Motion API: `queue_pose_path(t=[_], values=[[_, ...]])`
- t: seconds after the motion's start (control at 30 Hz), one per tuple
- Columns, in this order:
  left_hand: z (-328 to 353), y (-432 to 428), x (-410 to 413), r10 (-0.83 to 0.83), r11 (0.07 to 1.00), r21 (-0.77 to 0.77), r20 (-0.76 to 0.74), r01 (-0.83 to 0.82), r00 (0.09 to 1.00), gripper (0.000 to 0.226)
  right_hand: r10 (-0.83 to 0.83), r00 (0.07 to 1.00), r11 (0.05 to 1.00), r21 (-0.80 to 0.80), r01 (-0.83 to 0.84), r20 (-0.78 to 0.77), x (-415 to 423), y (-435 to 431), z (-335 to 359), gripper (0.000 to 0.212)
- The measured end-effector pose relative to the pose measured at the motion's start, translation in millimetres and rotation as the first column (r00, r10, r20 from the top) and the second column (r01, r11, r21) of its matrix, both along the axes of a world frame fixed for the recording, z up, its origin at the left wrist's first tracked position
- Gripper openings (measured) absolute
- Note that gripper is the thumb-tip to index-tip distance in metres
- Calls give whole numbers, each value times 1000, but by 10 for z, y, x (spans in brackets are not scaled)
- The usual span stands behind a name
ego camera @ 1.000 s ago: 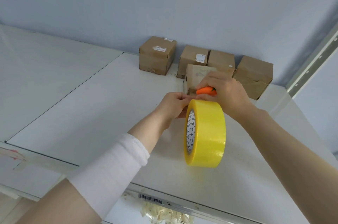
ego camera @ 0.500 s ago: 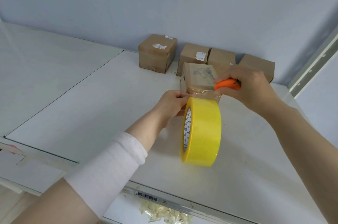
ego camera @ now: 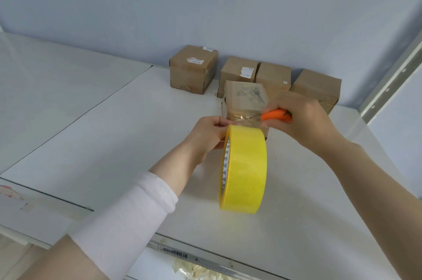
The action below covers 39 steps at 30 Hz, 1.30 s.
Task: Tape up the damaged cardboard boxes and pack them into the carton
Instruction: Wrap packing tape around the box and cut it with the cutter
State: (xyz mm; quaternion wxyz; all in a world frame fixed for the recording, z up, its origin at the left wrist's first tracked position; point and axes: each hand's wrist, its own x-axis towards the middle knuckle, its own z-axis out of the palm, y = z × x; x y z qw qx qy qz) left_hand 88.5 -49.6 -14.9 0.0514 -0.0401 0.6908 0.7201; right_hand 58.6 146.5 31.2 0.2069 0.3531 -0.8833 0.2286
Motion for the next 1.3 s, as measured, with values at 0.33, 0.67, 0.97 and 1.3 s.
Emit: queue_pose_path(t=[0.33, 0.67, 0.97, 1.3], values=[[-14, -18, 32, -46, 998, 29, -77, 48, 996, 5, -264, 962, 951, -145, 272, 76, -164, -290, -115, 32], [5, 8, 101, -28, 998, 42, -252, 40, 967, 19, 38, 937, 866, -479, 143, 348, -42, -375, 5, 13], [68, 72, 34, -65, 997, 11, -302, 72, 951, 19, 181, 881, 841, -533, 92, 437, -19, -400, -58, 4], [106, 29, 5, -83, 996, -56, -226, 72, 970, 3, 221, 853, 855, -514, 63, 472, 57, -427, -107, 34]])
